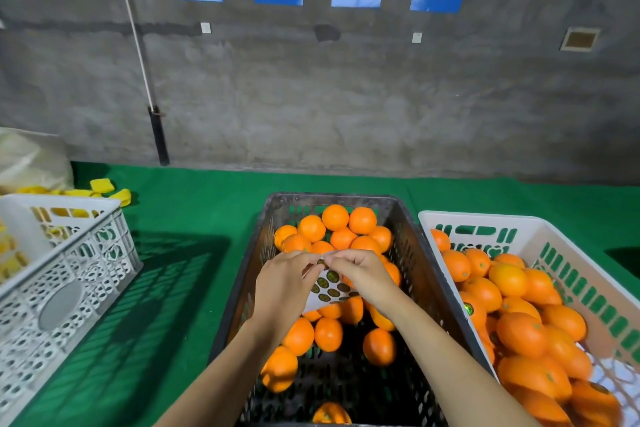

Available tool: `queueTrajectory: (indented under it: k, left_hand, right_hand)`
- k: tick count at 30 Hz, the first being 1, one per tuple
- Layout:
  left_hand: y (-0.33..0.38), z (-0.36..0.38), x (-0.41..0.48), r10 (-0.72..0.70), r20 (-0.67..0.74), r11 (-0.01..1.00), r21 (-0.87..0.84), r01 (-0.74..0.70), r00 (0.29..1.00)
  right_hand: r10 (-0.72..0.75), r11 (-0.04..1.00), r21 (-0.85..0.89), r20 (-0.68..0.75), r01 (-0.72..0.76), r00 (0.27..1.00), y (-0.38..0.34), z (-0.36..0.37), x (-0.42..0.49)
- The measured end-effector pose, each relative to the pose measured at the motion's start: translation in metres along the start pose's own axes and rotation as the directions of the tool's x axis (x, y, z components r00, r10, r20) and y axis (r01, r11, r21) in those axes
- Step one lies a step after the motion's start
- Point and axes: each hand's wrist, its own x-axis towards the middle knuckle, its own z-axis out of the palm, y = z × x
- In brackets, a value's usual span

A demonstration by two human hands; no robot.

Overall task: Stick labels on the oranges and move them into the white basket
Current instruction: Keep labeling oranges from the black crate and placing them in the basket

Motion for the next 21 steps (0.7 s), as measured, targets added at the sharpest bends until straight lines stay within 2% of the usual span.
queueTrajectory:
  k: [6,14,21]
  left_hand:
    - [-0.0022,0.0029,0.0014,-0.022,0.016,1.0,-0.013,0.022,1.0]
    - [-0.0046,0.0061,-0.0011,-0.031,0.022,0.999,0.027,0.03,0.999]
    - [-0.0019,0.0052,0.0012,-0.103,0.059,0.988,-0.11,0.109,0.993]
  right_hand:
    - [0.004,1.0,0.011,-0.014,-0.004,1.0,0.0023,0.0008,0.0012]
    - [0.122,0.988,0.101,-0.045,-0.117,0.992,0.003,0.0015,0.0021]
    - [0.193,0.97,0.166,-0.077,-0.178,0.978,0.001,0.0018,0.0028]
